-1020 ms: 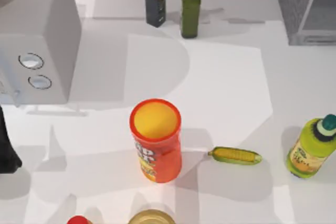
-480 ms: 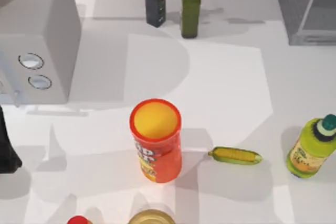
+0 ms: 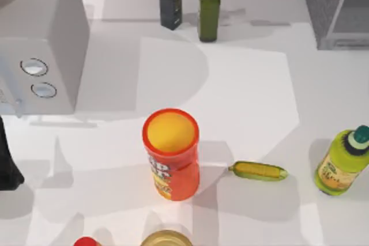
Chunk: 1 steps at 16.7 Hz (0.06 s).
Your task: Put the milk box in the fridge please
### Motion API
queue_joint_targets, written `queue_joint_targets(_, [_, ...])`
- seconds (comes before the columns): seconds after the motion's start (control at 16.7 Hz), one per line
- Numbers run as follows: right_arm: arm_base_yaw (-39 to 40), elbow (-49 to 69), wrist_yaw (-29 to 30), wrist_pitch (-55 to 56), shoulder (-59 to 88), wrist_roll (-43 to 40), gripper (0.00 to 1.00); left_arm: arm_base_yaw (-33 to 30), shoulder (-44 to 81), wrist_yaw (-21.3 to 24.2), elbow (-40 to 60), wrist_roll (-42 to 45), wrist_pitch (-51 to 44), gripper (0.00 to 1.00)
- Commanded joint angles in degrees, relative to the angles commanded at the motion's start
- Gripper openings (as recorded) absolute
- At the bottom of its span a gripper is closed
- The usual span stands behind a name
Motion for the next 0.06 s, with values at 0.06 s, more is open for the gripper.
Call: queue_joint_targets(0.06, [0.0,0.0,0.0,0.0,0.0,0.0,1.0,0.0,0.0,0.0,0.0,0.0,0.0,1.0])
